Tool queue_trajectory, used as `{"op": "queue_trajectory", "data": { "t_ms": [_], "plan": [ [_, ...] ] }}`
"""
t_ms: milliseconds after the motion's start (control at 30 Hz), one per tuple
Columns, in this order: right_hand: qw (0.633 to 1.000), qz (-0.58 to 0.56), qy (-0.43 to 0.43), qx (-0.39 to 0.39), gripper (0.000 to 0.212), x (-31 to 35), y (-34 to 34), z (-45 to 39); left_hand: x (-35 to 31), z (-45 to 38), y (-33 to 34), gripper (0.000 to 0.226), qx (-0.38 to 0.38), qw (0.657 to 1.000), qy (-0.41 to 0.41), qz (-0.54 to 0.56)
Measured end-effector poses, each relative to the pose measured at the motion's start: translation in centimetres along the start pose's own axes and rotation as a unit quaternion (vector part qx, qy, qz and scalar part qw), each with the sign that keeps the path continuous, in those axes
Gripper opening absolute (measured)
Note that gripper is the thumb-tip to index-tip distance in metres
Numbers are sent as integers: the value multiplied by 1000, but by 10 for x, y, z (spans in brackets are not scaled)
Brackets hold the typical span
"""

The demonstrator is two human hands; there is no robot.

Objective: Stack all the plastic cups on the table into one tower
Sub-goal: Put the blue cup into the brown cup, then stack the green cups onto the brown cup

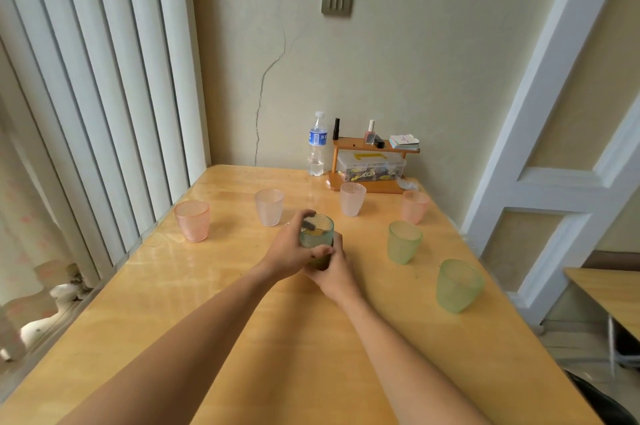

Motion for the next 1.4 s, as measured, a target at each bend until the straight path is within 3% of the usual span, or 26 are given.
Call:
{"op": "queue_trajectory", "data": {
  "t_ms": [100,167,233,300,400,500,567,633,733,800,967,1167,1400],
  "plan": [
    [990,-77,40,108,78,-5,-3,-5,2,-1,2,86,-7,1000,1,-2],
    [984,-56,41,164,82,0,-17,-8,5,-2,2,85,-9,1000,5,1],
    [985,0,26,169,89,11,-42,-15,6,-3,2,88,-8,1000,7,7],
    [991,48,9,127,85,21,-72,-25,7,-4,3,89,-6,1000,8,8],
    [994,101,-47,11,57,35,-116,-40,10,-4,6,84,-4,1000,0,12],
    [963,226,-105,-102,33,40,-143,-50,11,-6,7,83,3,1000,-3,15],
    [935,324,-63,-129,33,33,-152,-56,10,-7,6,83,11,1000,-7,13],
    [915,385,43,-115,47,15,-155,-58,11,-7,6,82,18,1000,-10,14],
    [907,389,150,-51,59,-13,-149,-49,14,-4,7,82,30,999,-22,20],
    [912,377,160,-32,53,-24,-144,-44,19,-4,9,83,36,998,-30,29],
    [929,342,114,-85,50,-7,-139,-45,16,-8,3,85,29,999,-28,35],
    [963,245,-83,-74,54,75,-102,-57,10,-10,7,87,40,997,-36,47],
    [940,275,-201,-24,58,125,-61,-60,10,-4,7,90,31,997,-41,50]
  ]
}}
Point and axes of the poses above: each hand's wrist, its own z-axis away from the middle knuckle, its own y-axis out of the palm, x = y × z, the point moved 6 cm from there along -z, towards the middle knuckle, and after that the axes turned 7 degrees about -y, right-handed, at the moved point
